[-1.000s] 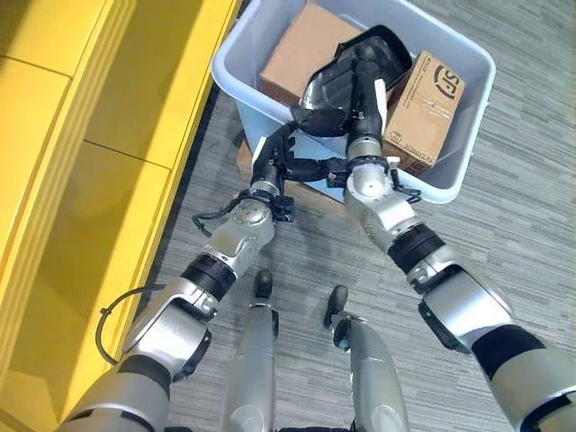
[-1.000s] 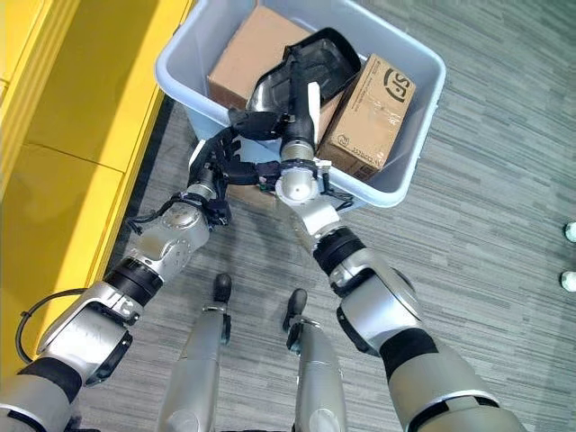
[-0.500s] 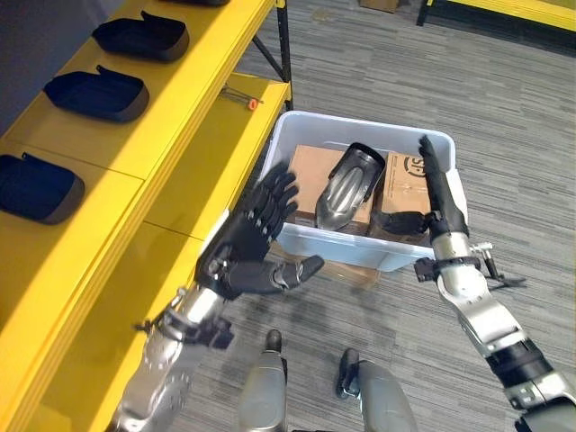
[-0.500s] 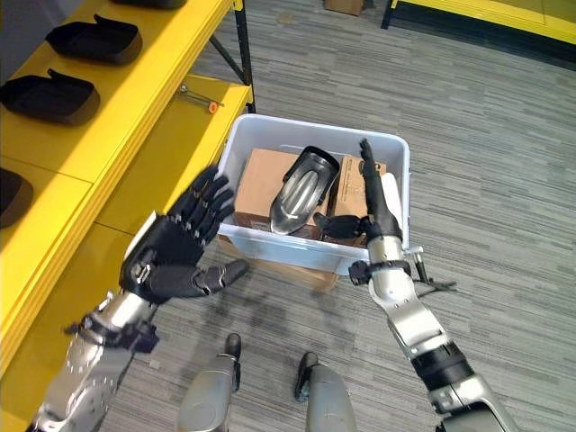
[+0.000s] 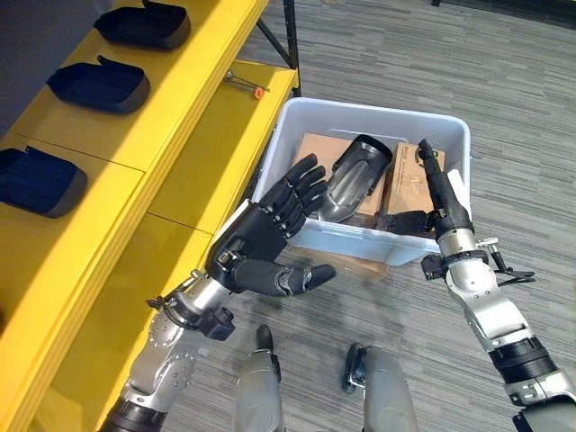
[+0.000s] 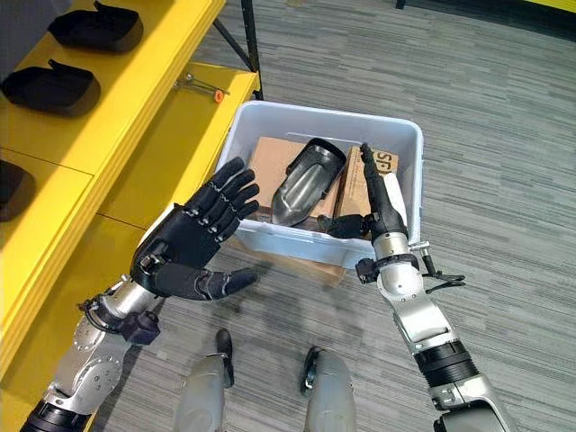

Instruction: Move parts from the plastic box to the shelf.

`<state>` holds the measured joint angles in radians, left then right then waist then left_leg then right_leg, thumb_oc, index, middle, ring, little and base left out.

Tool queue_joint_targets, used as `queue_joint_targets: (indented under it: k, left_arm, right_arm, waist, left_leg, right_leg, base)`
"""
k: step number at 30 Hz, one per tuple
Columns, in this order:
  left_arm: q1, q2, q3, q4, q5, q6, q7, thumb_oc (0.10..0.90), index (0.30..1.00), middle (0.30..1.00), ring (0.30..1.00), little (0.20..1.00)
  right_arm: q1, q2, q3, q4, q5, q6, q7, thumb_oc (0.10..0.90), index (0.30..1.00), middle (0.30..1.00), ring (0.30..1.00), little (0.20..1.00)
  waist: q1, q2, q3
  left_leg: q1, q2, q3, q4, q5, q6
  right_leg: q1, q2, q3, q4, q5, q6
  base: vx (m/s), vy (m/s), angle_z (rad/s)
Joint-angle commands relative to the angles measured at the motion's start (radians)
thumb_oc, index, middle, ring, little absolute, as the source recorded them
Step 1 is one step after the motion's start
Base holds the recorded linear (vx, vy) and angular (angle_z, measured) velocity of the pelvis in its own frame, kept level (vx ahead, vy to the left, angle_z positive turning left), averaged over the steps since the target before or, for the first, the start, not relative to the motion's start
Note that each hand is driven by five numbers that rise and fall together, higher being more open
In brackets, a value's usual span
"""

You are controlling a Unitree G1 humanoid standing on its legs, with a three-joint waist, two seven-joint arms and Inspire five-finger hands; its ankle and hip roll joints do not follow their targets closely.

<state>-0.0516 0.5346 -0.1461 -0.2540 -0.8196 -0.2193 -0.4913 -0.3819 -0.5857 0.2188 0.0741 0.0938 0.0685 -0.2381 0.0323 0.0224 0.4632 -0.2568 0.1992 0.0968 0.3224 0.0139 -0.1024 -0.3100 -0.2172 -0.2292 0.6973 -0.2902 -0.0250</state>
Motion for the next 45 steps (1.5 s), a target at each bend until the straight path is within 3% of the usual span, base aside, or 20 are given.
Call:
queue_joint_targets:
  k: [1, 7, 8, 10, 13, 14, 17, 19, 20, 22, 26, 28, 30, 32, 34, 37, 38, 39, 42, 45]
  left_arm:
    - [0.024, -0.033, 0.018, -0.113, -0.059, -0.096, -0.055, 0.900, 1.000, 1.000, 1.000, 1.000]
    - [0.031, -0.039, 0.050, -0.108, -0.095, -0.057, -0.068, 0.900, 1.000, 1.000, 1.000, 1.000]
    - [0.013, -0.045, 0.048, -0.096, -0.114, -0.030, -0.087, 0.900, 1.000, 1.000, 1.000, 1.000]
    - [-0.028, -0.058, 0.029, -0.084, -0.120, -0.002, -0.107, 0.900, 1.000, 1.000, 1.000, 1.000]
    - [-0.048, -0.052, 0.018, -0.076, -0.113, -0.010, -0.101, 0.900, 1.000, 1.000, 1.000, 1.000]
    - [-0.037, -0.056, 0.024, -0.084, -0.123, 0.000, -0.113, 0.900, 1.000, 1.000, 1.000, 1.000]
    - [0.007, -0.059, 0.048, -0.097, -0.108, 0.005, -0.141, 0.900, 1.000, 1.000, 1.000, 1.000]
    - [0.044, -0.047, 0.066, -0.108, -0.109, -0.003, -0.138, 0.900, 1.000, 1.000, 1.000, 1.000]
    - [0.074, -0.044, 0.083, -0.104, -0.094, -0.013, -0.148, 0.900, 1.000, 1.000, 1.000, 1.000]
    - [0.063, -0.037, 0.082, -0.094, -0.081, -0.017, -0.156, 0.900, 1.000, 1.000, 1.000, 1.000]
    - [-0.019, -0.008, 0.056, -0.059, -0.130, -0.006, -0.170, 0.900, 1.000, 1.000, 1.000, 1.000]
    - [-0.025, 0.000, 0.052, -0.065, -0.137, 0.005, -0.160, 0.900, 1.000, 1.000, 1.000, 1.000]
    - [-0.026, 0.001, 0.041, -0.070, -0.143, 0.005, -0.139, 0.900, 1.000, 1.000, 1.000, 1.000]
    - [-0.009, 0.008, 0.033, -0.078, -0.141, -0.008, -0.140, 0.900, 1.000, 1.000, 1.000, 1.000]
    - [-0.012, 0.023, 0.027, -0.076, -0.148, -0.024, -0.144, 0.900, 1.000, 1.000, 1.000, 1.000]
    - [-0.058, 0.043, 0.019, -0.075, -0.160, -0.036, -0.139, 0.900, 1.000, 1.000, 1.000, 1.000]
    - [-0.071, 0.047, 0.007, -0.076, -0.159, -0.043, -0.121, 0.900, 1.000, 1.000, 1.000, 1.000]
    - [-0.080, 0.042, 0.002, -0.082, -0.160, -0.036, -0.108, 0.900, 1.000, 1.000, 1.000, 1.000]
    - [-0.079, 0.055, 0.007, -0.078, -0.165, -0.054, -0.126, 0.900, 1.000, 1.000, 1.000, 1.000]
    - [-0.080, 0.048, 0.008, -0.079, -0.178, -0.057, -0.129, 0.900, 1.000, 1.000, 1.000, 1.000]
  right_arm:
    - [-0.074, -0.029, -0.048, -0.058, -0.088, -0.125, -0.011, 0.900, 1.000, 1.000, 1.000, 1.000]
    - [-0.080, -0.060, -0.066, -0.082, -0.296, -0.149, 0.010, 0.900, 1.000, 1.000, 1.000, 1.000]
    - [-0.074, -0.084, -0.077, -0.094, -0.319, -0.141, 0.024, 0.900, 1.000, 1.000, 1.000, 1.000]
    - [-0.058, -0.115, -0.101, -0.121, -0.386, -0.138, 0.013, 0.900, 1.000, 1.000, 1.000, 1.000]
    - [-0.108, -0.144, -0.085, -0.106, -0.478, -0.185, -0.004, 0.900, 1.000, 1.000, 1.000, 1.000]
    - [-0.130, -0.150, -0.072, -0.105, -0.529, -0.198, -0.010, 0.900, 1.000, 1.000, 1.000, 1.000]
    - [-0.143, -0.156, -0.055, -0.121, -0.444, -0.169, 0.019, 0.900, 1.000, 1.000, 1.000, 1.000]
    - [-0.135, -0.148, -0.049, -0.126, -0.348, -0.162, 0.040, 0.900, 1.000, 1.000, 1.000, 1.000]
    - [-0.097, -0.117, -0.061, -0.138, -0.225, -0.147, 0.052, 0.900, 1.000, 1.000, 1.000, 1.000]
    - [-0.079, -0.105, -0.072, -0.139, -0.252, -0.165, 0.048, 0.900, 1.000, 1.000, 1.000, 1.000]
    - [-0.119, -0.104, -0.055, -0.068, -0.429, -0.196, -0.014, 0.900, 1.000, 1.000, 1.000, 1.000]
    - [-0.134, -0.114, -0.056, -0.055, -0.446, -0.193, -0.009, 0.900, 1.000, 1.000, 1.000, 1.000]
    - [-0.147, -0.113, -0.047, -0.051, -0.458, -0.188, 0.005, 0.900, 1.000, 1.000, 1.000, 1.000]
    - [-0.162, -0.125, -0.038, -0.045, -0.461, -0.180, 0.024, 0.900, 1.000, 1.000, 1.000, 1.000]
    - [-0.167, -0.144, -0.037, -0.050, -0.457, -0.167, 0.023, 0.900, 1.000, 1.000, 1.000, 1.000]
    - [-0.165, -0.163, -0.057, -0.054, -0.453, -0.154, 0.036, 0.900, 1.000, 1.000, 1.000, 1.000]
    - [-0.167, -0.157, -0.064, -0.042, -0.472, -0.162, 0.047, 0.900, 1.000, 1.000, 1.000, 1.000]
    - [-0.170, -0.163, -0.069, -0.020, -0.477, -0.178, 0.063, 0.900, 1.000, 1.000, 1.000, 1.000]
    - [-0.154, -0.210, -0.075, -0.047, -0.475, -0.182, 0.083, 0.900, 1.000, 1.000, 1.000, 1.000]
    - [-0.184, -0.248, -0.059, -0.047, -0.471, -0.178, 0.121, 0.900, 1.000, 1.000, 1.000, 1.000]
  waist:
    - [-0.001, 0.021, -0.113]
    - [-0.008, 0.015, -0.154]
    - [-0.016, 0.010, -0.169]
    - [-0.028, 0.018, -0.163]
    - [0.002, 0.032, -0.146]
    - [0.019, 0.041, -0.148]
    - [0.040, 0.041, -0.155]
    - [0.056, 0.029, -0.157]
    - [0.068, 0.019, -0.170]
    - [0.069, 0.011, -0.175]
    - [0.101, -0.031, -0.194]
    - [0.104, -0.041, -0.196]
    - [0.092, -0.029, -0.181]
    - [0.071, -0.023, -0.161]
    - [0.054, -0.025, -0.151]
    - [0.027, -0.054, -0.128]
    - [0.015, -0.061, -0.118]
    - [0.013, -0.068, -0.126]
    - [0.012, -0.090, -0.130]
    - [0.010, -0.083, -0.128]
  left_leg:
    - [0.069, 0.077, -0.048, -0.111, -0.006, 0.007]
    - [0.113, 0.079, -0.003, -0.123, -0.020, 0.009]
    - [0.116, 0.075, 0.046, -0.106, -0.031, 0.002]
    - [0.044, 0.089, 0.099, -0.017, 0.048, -0.023]
    - [-0.003, 0.039, 0.038, -0.122, 0.093, -0.034]
    - [-0.008, 0.042, 0.008, -0.203, 0.142, -0.043]
    - [0.007, 0.041, -0.026, -0.299, 0.165, -0.038]
    - [0.023, 0.016, -0.084, -0.298, 0.148, -0.025]
    - [0.024, -0.008, -0.104, -0.251, 0.097, 0.002]
    - [0.024, -0.025, -0.093, -0.225, 0.067, 0.013]
    - [-0.001, -0.123, -0.057, -0.136, -0.029, 0.078]
    - [0.027, -0.168, -0.052, -0.142, -0.057, 0.128]
    - [0.070, -0.180, -0.063, -0.151, -0.081, 0.157]
    - [0.098, -0.178, -0.063, -0.166, -0.090, 0.168]
    - [0.104, -0.166, -0.069, -0.187, -0.087, 0.161]
    - [0.111, -0.153, -0.076, -0.193, -0.123, 0.142]
    - [0.117, -0.138, -0.085, -0.182, -0.144, 0.142]
    - [0.115, -0.121, -0.078, -0.173, -0.159, 0.138]
    - [0.101, -0.098, -0.077, -0.166, -0.145, 0.101]
    - [0.112, -0.067, -0.054, -0.194, -0.113, 0.071]
  right_leg:
    - [0.121, -0.005, 0.063, -0.053, -0.037, 0.027]
    - [0.173, 0.001, 0.035, -0.102, -0.033, 0.021]
    - [0.202, -0.004, 0.008, -0.128, -0.037, 0.018]
    - [0.242, 0.004, -0.057, -0.190, -0.015, 0.002]
    - [0.268, 0.025, -0.051, -0.248, -0.010, 0.021]
    - [0.281, 0.039, -0.045, -0.274, 0.000, 0.024]
    - [0.303, 0.055, -0.019, -0.285, -0.006, 0.027]
    - [0.308, 0.053, 0.016, -0.278, -0.015, 0.032]
    - [0.320, 0.050, 0.034, -0.285, -0.008, 0.043]
    - [0.328, 0.041, 0.025, -0.296, 0.001, 0.059]
    - [0.397, -0.029, -0.004, -0.387, 0.137, 0.106]
    - [0.332, -0.080, 0.017, -0.232, 0.304, 0.131]
    - [0.219, -0.082, 0.069, -0.031, 0.331, 0.128]
    - [0.102, -0.023, 0.126, 0.029, 0.340, 0.128]
    - [0.054, 0.009, 0.144, -0.080, 0.327, 0.122]
    - [0.051, -0.029, 0.161, -0.502, 0.395, 0.152]
    - [0.017, -0.033, 0.190, -0.527, 0.448, 0.168]
    - [0.042, -0.024, 0.199, -0.556, 0.408, 0.185]
    - [0.108, -0.024, 0.161, -0.626, 0.425, 0.187]
    - [0.128, -0.021, 0.134, -0.622, 0.388, 0.188]
  base:
    - [0.04, 0.007, 0.01]
    - [0.08, -0.026, 0.00]
    - [0.09, -0.051, 0.07]
    - [0.04, -0.070, 0.46]
    - [0.16, 0.112, 0.77]
    - [0.29, 0.205, 0.29]
    - [0.36, 0.237, -0.26]
    - [0.38, 0.276, -0.53]
    - [0.46, 0.378, -0.54]
    - [0.26, 0.248, -0.88]
    - [0.18, 0.264, -0.08]
    - [0.19, 0.348, 0.06]
    - [0.19, 0.277, -0.05]
    - [0.13, 0.036, -0.22]
    - [0.07, -0.199, -0.13]
    - [0.08, -0.428, 0.26]
    - [0.12, -0.521, 0.21]
    - [0.10, -0.368, 0.24]
    - [0.04, -0.325, 0.50]
    - [0.02, -0.129, 0.08]
